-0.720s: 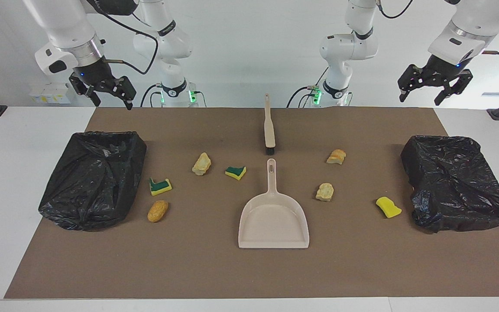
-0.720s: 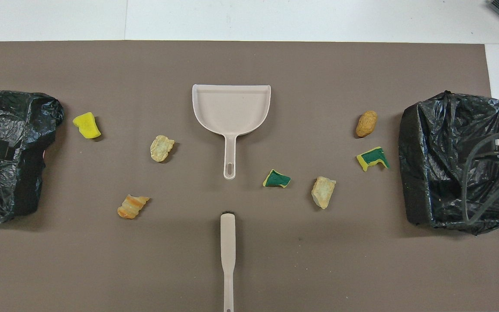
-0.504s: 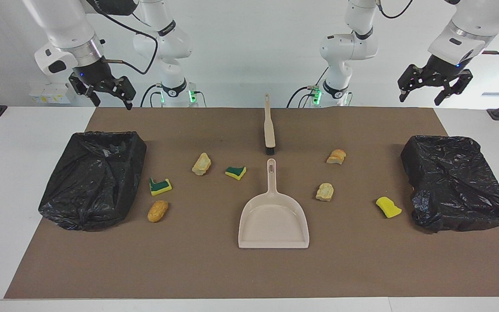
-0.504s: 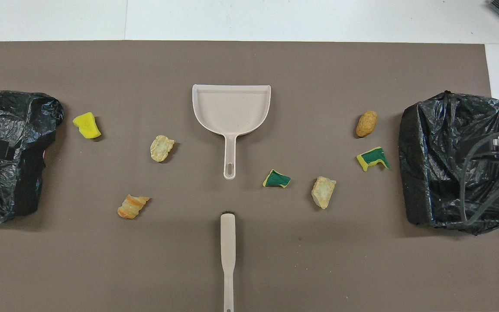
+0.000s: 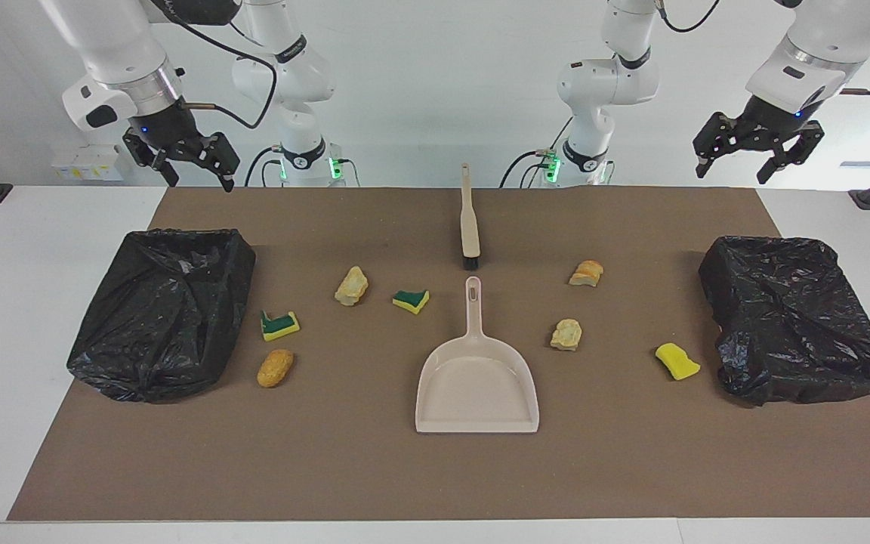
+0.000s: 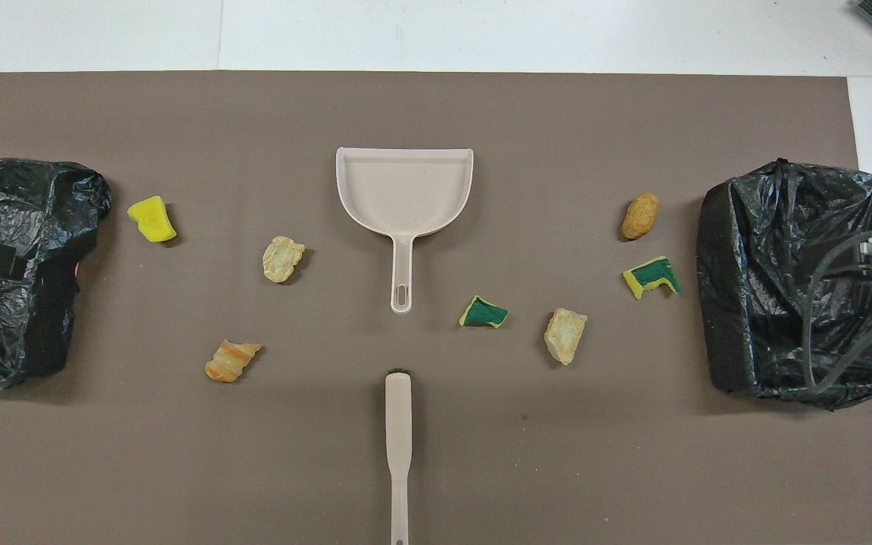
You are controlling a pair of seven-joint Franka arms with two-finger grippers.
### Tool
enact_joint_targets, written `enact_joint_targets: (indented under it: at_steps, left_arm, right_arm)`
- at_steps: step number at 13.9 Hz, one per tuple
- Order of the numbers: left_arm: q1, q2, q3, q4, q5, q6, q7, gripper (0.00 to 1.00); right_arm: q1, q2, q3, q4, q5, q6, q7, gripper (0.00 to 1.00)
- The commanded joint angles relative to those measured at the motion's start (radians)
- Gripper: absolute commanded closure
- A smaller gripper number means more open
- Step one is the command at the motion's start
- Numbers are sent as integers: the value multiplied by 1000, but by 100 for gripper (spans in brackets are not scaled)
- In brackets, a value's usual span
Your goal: Sweep and dump trash in bin
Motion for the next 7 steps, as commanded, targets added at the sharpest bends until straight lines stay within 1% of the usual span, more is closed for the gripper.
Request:
enact_joint_targets:
  at_steps: [1, 4, 7]
  left_arm:
    - [4, -2, -5, 9, 14, -2, 5, 0]
    - [5, -5, -5, 0, 14, -2, 12, 0]
    - [4, -23, -5, -23, 13, 7, 14, 0]
  right_arm:
    - [-9, -18, 3, -21, 14, 23, 15, 0]
    - [1, -20, 3, -26, 3, 26, 17, 0]
    - [1, -24, 4, -36, 0, 46, 14, 0]
